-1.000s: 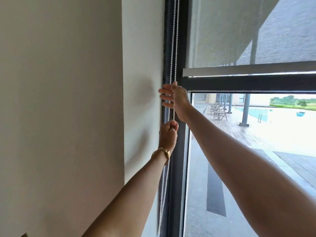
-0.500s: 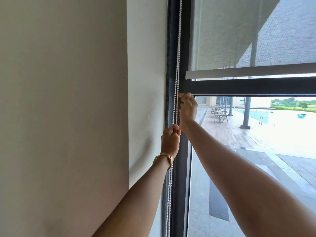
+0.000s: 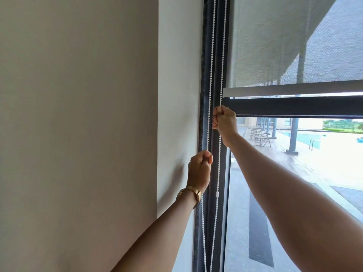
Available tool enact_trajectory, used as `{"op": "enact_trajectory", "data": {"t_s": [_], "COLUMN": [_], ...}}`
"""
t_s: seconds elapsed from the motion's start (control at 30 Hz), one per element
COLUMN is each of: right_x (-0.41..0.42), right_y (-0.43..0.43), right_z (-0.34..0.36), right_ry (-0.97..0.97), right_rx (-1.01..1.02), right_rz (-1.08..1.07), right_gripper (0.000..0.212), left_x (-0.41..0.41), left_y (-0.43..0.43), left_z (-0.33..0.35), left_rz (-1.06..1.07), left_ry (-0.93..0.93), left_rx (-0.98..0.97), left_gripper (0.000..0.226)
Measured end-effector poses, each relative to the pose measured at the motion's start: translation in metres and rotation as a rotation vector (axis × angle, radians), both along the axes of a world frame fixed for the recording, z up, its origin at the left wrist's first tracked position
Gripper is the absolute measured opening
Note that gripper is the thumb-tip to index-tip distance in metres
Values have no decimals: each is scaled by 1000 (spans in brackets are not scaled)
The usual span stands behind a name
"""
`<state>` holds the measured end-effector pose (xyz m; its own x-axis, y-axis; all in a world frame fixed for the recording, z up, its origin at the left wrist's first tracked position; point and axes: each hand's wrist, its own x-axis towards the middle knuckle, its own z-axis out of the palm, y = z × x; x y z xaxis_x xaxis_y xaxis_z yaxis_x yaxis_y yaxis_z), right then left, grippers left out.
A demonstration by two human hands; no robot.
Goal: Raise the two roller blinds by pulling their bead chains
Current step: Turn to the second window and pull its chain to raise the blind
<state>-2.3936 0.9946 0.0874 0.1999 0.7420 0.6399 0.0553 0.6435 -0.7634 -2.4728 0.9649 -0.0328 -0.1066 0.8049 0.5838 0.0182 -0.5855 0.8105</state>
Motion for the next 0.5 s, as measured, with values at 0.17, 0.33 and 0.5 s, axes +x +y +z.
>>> {"op": "enact_trajectory", "data": {"t_s": [0.17,0.33,0.5], "right_x": [2,1,-1], "right_y": [8,4,-1], "right_z": [-5,-6,-33], "right_ry": [5,-5,5], "right_rx": [33,38,-44], "right_rz": [22,-32,-90], "right_gripper": [39,40,38], "left_x": [3,10,16], "left_y": [-12,-29,-28], "left_z": [1,-4,25], "left_rz": [62,126,117], "left_ry": [59,62,9], "left_rx": [105,246,298], "left_gripper": [30,36,35]}}
